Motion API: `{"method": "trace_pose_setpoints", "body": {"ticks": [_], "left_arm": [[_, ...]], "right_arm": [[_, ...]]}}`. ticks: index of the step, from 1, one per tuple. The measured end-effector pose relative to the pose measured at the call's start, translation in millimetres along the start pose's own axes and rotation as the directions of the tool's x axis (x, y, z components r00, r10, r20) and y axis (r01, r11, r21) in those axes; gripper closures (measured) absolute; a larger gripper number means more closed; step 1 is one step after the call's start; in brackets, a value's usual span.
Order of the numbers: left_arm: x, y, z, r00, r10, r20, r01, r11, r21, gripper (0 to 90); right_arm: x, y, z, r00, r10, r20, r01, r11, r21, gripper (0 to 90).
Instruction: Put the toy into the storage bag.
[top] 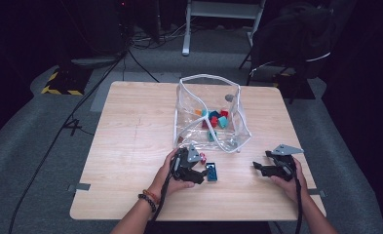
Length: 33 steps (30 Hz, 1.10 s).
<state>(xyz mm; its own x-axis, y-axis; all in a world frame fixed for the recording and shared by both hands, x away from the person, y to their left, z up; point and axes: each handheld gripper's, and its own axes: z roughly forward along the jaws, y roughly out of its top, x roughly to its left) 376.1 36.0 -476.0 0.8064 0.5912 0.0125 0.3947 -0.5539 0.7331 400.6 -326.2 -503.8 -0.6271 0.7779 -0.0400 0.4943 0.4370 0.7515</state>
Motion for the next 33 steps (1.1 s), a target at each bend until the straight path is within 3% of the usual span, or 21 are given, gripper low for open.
{"method": "trace_pose_setpoints", "body": {"ticks": [3, 12, 17, 22, 29, 33], "left_arm": [[4.6, 2.9, 9.3, 0.9999, 0.015, 0.001, -0.015, 0.9999, 0.006, 20.9], [18.6, -0.2, 31.6, 0.9995, -0.015, -0.028, 0.015, 0.9998, 0.016, 29.4], [22.8, 0.2, 37.5, 0.9997, -0.023, -0.002, 0.023, 0.9997, 0.011, 40.6], [20.5, 0.2, 37.6, 0.9999, -0.004, 0.011, 0.004, 0.9997, 0.024, 57.9], [20.8, -1.5, 32.2, 1.0000, -0.002, 0.010, 0.001, 0.9999, 0.015, 58.5], [23.8, -1.9, 21.4, 0.9998, -0.016, 0.014, 0.017, 0.9998, -0.013, 58.5]], "right_arm": [[0.0, 0.0, 0.0, 1.0000, 0.000, -0.001, 0.000, 1.000, 0.001, 23.9], [0.0, 0.0, 0.0, 1.0000, -0.001, -0.003, 0.001, 1.000, 0.001, 23.9], [0.1, 0.0, -0.1, 1.0000, -0.001, -0.003, 0.001, 1.000, 0.001, 23.9], [-0.1, 0.0, 0.0, 1.0000, 0.000, -0.005, 0.000, 1.000, 0.001, 23.9], [-0.1, 0.0, 0.0, 1.0000, -0.001, -0.005, 0.001, 1.000, 0.001, 23.9], [-0.2, 0.0, 0.0, 1.0000, 0.000, -0.006, 0.000, 1.000, 0.001, 23.9]]}}
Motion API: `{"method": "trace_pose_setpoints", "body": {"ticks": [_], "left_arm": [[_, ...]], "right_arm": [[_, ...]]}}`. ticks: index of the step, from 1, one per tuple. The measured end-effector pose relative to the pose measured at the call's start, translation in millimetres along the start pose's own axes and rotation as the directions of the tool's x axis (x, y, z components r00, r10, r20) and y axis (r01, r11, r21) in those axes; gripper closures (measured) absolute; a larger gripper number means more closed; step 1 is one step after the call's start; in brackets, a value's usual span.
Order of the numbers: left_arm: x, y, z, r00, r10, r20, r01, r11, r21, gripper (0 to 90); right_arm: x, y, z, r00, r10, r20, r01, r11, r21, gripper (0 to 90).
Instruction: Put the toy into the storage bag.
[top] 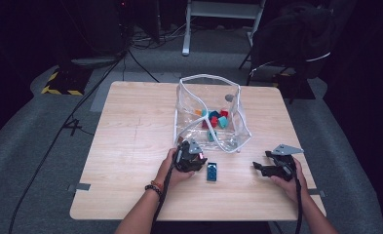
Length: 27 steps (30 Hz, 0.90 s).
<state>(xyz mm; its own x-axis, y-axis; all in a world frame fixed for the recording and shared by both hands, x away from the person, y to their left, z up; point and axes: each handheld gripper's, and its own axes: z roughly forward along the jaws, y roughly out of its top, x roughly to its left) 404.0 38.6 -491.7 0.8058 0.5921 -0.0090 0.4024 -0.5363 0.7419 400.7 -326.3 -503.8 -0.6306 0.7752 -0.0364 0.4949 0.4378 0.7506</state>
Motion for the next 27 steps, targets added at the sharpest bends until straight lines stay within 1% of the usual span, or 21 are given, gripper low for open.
{"method": "trace_pose_setpoints", "body": {"ticks": [3, 7, 10, 11, 12, 14, 15, 17, 21, 23, 25, 27], "left_arm": [[3.6, -2.5, -11.3, 0.9999, -0.013, -0.005, 0.013, 0.9998, -0.013, 58.5], [11.6, -6.8, -26.6, 0.9991, -0.030, -0.029, 0.030, 0.9992, -0.027, 58.5], [19.6, -9.4, -37.3, 0.9978, -0.052, -0.041, 0.050, 0.9980, -0.037, 58.5], [22.3, -10.0, -40.6, 0.9970, -0.053, -0.056, 0.052, 0.9982, -0.032, 58.5], [25.3, -10.8, -44.0, 0.9959, -0.055, -0.072, 0.053, 0.9981, -0.031, 58.6], [31.0, -12.9, -51.7, 0.9940, -0.078, -0.077, 0.074, 0.9960, -0.049, 58.5], [34.0, -13.8, -55.8, 0.9924, -0.079, -0.095, 0.073, 0.9955, -0.060, 58.6], [40.3, -15.8, -62.4, 0.9899, -0.106, -0.093, 0.100, 0.9922, -0.075, 58.6], [52.9, -21.0, -70.1, 0.9819, -0.155, -0.109, 0.145, 0.9849, -0.094, 58.6], [57.9, -21.3, -73.4, 0.9798, -0.161, -0.119, 0.149, 0.9840, -0.097, 58.6], [61.1, -19.9, -77.0, 0.9776, -0.157, -0.140, 0.144, 0.9844, -0.100, 58.6], [64.6, -17.3, -79.5, 0.9762, -0.163, -0.143, 0.150, 0.9838, -0.098, 58.6]], "right_arm": [[0.1, 0.0, 0.0, 1.0000, -0.001, 0.001, 0.001, 1.000, 0.000, 23.9], [-0.2, 0.0, 0.1, 1.0000, 0.002, -0.002, -0.002, 1.000, 0.000, 23.9], [0.1, 0.0, 0.0, 1.0000, 0.000, -0.001, 0.000, 1.000, 0.000, 23.9], [0.1, 0.0, 0.0, 1.0000, -0.001, -0.001, 0.001, 1.000, 0.000, 23.9], [0.0, 0.0, 0.0, 1.0000, 0.000, -0.001, 0.000, 1.000, 0.000, 23.9], [-0.1, 0.0, 0.0, 1.0000, 0.000, -0.002, 0.000, 1.000, 0.000, 23.9], [0.0, 0.0, 0.0, 1.0000, 0.000, -0.001, 0.000, 1.000, 0.000, 23.9], [0.0, 0.0, 0.0, 1.0000, 0.000, -0.002, 0.000, 1.000, 0.000, 23.9], [0.0, 0.0, 0.0, 1.0000, 0.000, -0.001, 0.000, 1.000, 0.000, 23.9], [0.1, 0.0, 0.0, 1.0000, 0.000, -0.001, 0.000, 1.000, 0.000, 23.8], [-0.1, 0.0, 0.1, 1.0000, 0.001, -0.002, -0.001, 1.000, 0.000, 23.7], [-0.1, 0.0, 0.1, 1.0000, 0.002, -0.002, -0.002, 1.000, 0.000, 23.7]]}}
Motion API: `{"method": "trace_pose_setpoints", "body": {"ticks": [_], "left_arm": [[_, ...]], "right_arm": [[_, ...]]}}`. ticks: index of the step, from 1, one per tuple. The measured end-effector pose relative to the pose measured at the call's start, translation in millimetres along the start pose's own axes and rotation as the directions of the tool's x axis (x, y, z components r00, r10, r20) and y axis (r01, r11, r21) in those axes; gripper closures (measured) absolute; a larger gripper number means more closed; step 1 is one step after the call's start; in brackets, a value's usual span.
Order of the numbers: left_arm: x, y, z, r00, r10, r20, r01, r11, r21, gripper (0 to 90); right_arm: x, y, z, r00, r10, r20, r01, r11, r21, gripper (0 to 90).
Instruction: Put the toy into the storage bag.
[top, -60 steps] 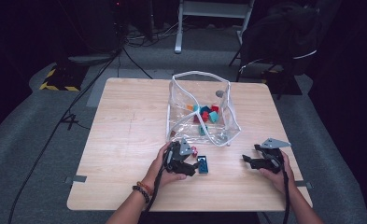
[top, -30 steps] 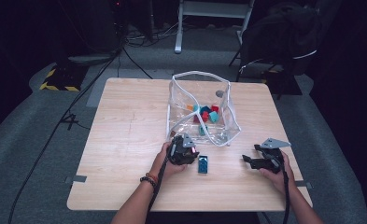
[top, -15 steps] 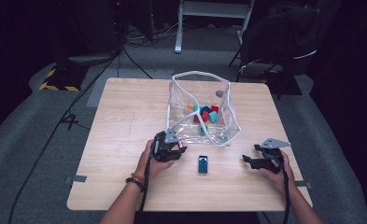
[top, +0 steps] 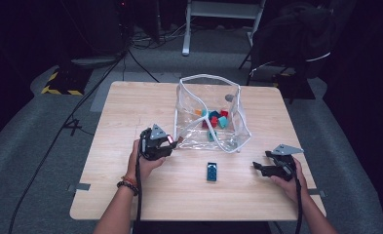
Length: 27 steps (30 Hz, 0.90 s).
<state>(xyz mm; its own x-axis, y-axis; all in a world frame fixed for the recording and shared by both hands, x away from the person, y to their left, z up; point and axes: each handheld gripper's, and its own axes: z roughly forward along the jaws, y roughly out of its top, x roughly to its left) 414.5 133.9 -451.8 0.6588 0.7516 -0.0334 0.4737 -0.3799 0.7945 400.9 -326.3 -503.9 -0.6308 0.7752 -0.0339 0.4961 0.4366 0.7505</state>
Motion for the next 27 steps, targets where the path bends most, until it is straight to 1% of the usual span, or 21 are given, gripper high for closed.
{"method": "trace_pose_setpoints", "body": {"ticks": [3, 4, 5, 6, 8, 10, 12, 13, 16, 20, 23, 25, 27], "left_arm": [[5.8, 7.4, -3.1, 0.9997, 0.015, -0.021, -0.015, 0.9999, 0.000, 58.6], [7.9, 10.3, -3.6, 0.9997, 0.011, -0.020, -0.011, 0.9999, -0.004, 58.6], [9.0, 13.3, -4.3, 0.9997, 0.002, -0.026, -0.002, 1.0000, -0.008, 58.6], [10.5, 16.8, -5.1, 0.9993, 0.006, -0.037, -0.007, 0.9999, -0.011, 58.6], [14.1, 24.8, -6.8, 0.9988, -0.003, -0.049, 0.002, 0.9998, -0.020, 58.6], [16.6, 33.5, -9.7, 0.9983, -0.007, -0.058, 0.005, 0.9996, -0.027, 58.6], [18.4, 42.1, -12.7, 0.9980, -0.018, -0.060, 0.015, 0.9989, -0.044, 58.6], [19.2, 47.8, -14.3, 0.9976, -0.007, -0.068, 0.004, 0.9990, -0.046, 58.6], [19.4, 59.9, -17.8, 0.9976, -0.006, -0.069, 0.002, 0.9983, -0.058, 58.6], [18.4, 77.3, -22.0, 0.9976, -0.003, -0.069, -0.003, 0.9961, -0.088, 58.6], [16.6, 89.0, -25.7, 0.9979, 0.008, -0.065, -0.014, 0.9946, -0.103, 58.6], [15.2, 96.1, -27.6, 0.9972, 0.017, -0.073, -0.024, 0.9943, -0.104, 58.6], [14.5, 102.6, -29.7, 0.9975, 0.013, -0.069, -0.021, 0.9933, -0.113, 58.6]], "right_arm": [[-0.1, 0.0, 0.0, 1.0000, 0.000, 0.000, 0.000, 1.000, 0.000, 23.7], [-0.1, 0.0, 0.0, 1.0000, 0.001, 0.000, -0.001, 1.000, 0.000, 23.6], [0.1, 0.0, 0.0, 1.0000, -0.001, 0.002, 0.001, 1.000, 0.000, 23.4], [0.5, 0.0, -0.1, 1.0000, -0.004, 0.005, 0.004, 1.000, 0.000, 23.4], [0.6, 0.0, -0.2, 1.0000, -0.005, 0.007, 0.005, 1.000, 0.000, 23.4], [0.5, 0.0, -0.2, 1.0000, -0.005, 0.007, 0.005, 1.000, 0.000, 23.4], [0.5, -0.1, -0.1, 1.0000, -0.004, 0.006, 0.004, 1.000, 0.000, 23.4], [0.5, 0.0, -0.1, 1.0000, -0.003, 0.005, 0.003, 1.000, 0.000, 23.3], [0.4, 0.0, -0.1, 1.0000, -0.002, 0.005, 0.002, 1.000, -0.001, 23.4], [0.2, 0.0, 0.0, 1.0000, -0.002, 0.003, 0.002, 1.000, 0.000, 23.4], [0.3, 0.0, -0.1, 1.0000, -0.002, 0.004, 0.002, 1.000, 0.000, 23.4], [0.2, 0.0, 0.0, 1.0000, -0.002, 0.003, 0.002, 1.000, 0.000, 23.4], [0.1, 0.0, 0.0, 1.0000, -0.001, 0.002, 0.001, 1.000, 0.000, 23.4]]}}
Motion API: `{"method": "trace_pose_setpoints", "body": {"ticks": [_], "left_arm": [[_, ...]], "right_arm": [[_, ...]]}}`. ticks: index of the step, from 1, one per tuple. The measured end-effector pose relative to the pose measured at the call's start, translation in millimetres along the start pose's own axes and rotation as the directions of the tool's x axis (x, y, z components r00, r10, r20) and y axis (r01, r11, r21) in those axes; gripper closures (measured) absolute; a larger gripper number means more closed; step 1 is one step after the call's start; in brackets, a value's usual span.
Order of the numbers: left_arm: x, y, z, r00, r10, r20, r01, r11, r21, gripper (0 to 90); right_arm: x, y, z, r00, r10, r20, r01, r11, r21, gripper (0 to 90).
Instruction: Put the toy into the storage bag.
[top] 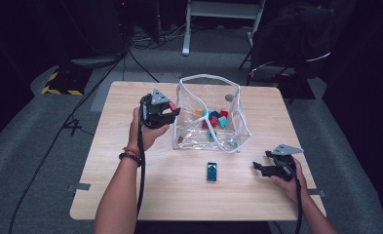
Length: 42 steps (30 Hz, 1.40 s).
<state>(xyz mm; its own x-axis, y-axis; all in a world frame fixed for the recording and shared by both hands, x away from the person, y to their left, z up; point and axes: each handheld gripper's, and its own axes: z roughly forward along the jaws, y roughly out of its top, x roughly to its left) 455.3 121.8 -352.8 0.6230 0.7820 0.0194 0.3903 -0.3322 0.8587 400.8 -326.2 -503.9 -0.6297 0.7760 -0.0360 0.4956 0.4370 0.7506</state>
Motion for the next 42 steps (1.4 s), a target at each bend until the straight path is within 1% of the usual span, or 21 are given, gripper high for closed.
{"method": "trace_pose_setpoints", "body": {"ticks": [3, 6, 7, 9, 13, 16, 19, 21, 22, 25, 27, 28, 29, 32, 33, 37, 42], "left_arm": [[-1.2, 10.2, -0.7, 1.0000, 0.001, 0.003, -0.001, 0.9998, -0.018, 58.6], [-3.2, 20.3, 0.0, 0.9999, 0.012, 0.012, -0.012, 0.9997, -0.020, 58.6], [-4.5, 23.2, 0.9, 0.9998, 0.010, 0.015, -0.009, 0.9996, -0.025, 58.6], [-7.4, 29.6, 2.2, 0.9996, 0.021, 0.018, -0.021, 0.9995, -0.023, 58.6], [-13.9, 42.0, 3.7, 0.9990, 0.033, 0.032, -0.031, 0.9986, -0.041, 58.6], [-19.7, 51.0, 4.0, 0.9983, 0.035, 0.046, -0.032, 0.9976, -0.061, 58.6], [-26.3, 60.0, 5.8, 0.9974, 0.048, 0.055, -0.044, 0.9968, -0.067, 58.6], [-31.1, 66.2, 7.9, 0.9960, 0.063, 0.063, -0.059, 0.9957, -0.072, 58.6], [-34.0, 69.1, 9.7, 0.9956, 0.061, 0.071, -0.055, 0.9958, -0.073, 58.6], [-43.1, 76.6, 17.2, 0.9929, 0.081, 0.088, -0.075, 0.9947, -0.070, 58.6], [-49.3, 80.4, 23.3, 0.9905, 0.094, 0.101, -0.088, 0.9942, -0.062, 58.6], [-53.1, 81.8, 26.2, 0.9904, 0.095, 0.101, -0.089, 0.9941, -0.062, 58.6], [-57.2, 84.1, 29.8, 0.9886, 0.102, 0.111, -0.096, 0.9934, -0.063, 58.6], [-64.1, 86.8, 34.8, 0.9865, 0.109, 0.123, -0.101, 0.9928, -0.064, 58.5], [-66.3, 87.9, 37.5, 0.9842, 0.121, 0.129, -0.114, 0.9914, -0.066, 58.6], [-73.7, 90.4, 46.2, 0.9834, 0.127, 0.129, -0.122, 0.9912, -0.052, 58.6], [-83.6, 91.5, 55.8, 0.9806, 0.132, 0.145, -0.127, 0.9909, -0.043, 58.5]], "right_arm": [[-0.2, 0.0, 0.0, 1.0000, 0.001, -0.001, -0.001, 1.000, 0.000, 23.4], [-0.1, 0.0, 0.0, 1.0000, 0.001, 0.000, -0.001, 1.000, 0.000, 23.4], [-0.1, 0.0, 0.0, 1.0000, 0.001, 0.000, -0.001, 1.000, 0.000, 23.4], [-0.1, 0.0, 0.0, 1.0000, 0.001, 0.000, -0.001, 1.000, 0.000, 23.4], [-0.1, 0.0, 0.0, 1.0000, 0.000, 0.000, 0.000, 1.000, 0.000, 23.4], [0.2, 0.0, -0.1, 1.0000, -0.002, 0.002, 0.002, 1.000, 0.000, 23.4], [0.0, 0.0, 0.0, 1.0000, -0.001, 0.000, 0.001, 1.000, 0.000, 23.3], [0.1, 0.0, -0.1, 1.0000, -0.001, 0.001, 0.001, 1.000, 0.000, 23.4], [0.1, 0.0, -0.1, 1.0000, -0.002, 0.001, 0.002, 1.000, 0.000, 23.4], [0.1, 0.0, -0.1, 1.0000, -0.001, 0.001, 0.001, 1.000, 0.000, 23.4], [0.3, 0.0, -0.1, 1.0000, -0.002, 0.002, 0.002, 1.000, 0.000, 23.4], [0.3, -0.1, -0.1, 1.0000, -0.002, 0.002, 0.002, 1.000, 0.000, 23.4], [0.2, 0.0, -0.1, 1.0000, -0.002, 0.002, 0.002, 1.000, 0.000, 23.4], [0.3, 0.0, -0.1, 1.0000, -0.006, -0.002, 0.006, 1.000, 0.000, 23.4], [0.3, -0.1, -0.1, 1.0000, -0.006, -0.002, 0.006, 1.000, 0.000, 23.4], [0.3, 0.0, 0.0, 0.9999, -0.009, -0.005, 0.009, 1.000, -0.001, 23.4], [0.4, -0.1, 0.0, 0.9999, -0.011, -0.007, 0.011, 1.000, -0.001, 23.4]]}}
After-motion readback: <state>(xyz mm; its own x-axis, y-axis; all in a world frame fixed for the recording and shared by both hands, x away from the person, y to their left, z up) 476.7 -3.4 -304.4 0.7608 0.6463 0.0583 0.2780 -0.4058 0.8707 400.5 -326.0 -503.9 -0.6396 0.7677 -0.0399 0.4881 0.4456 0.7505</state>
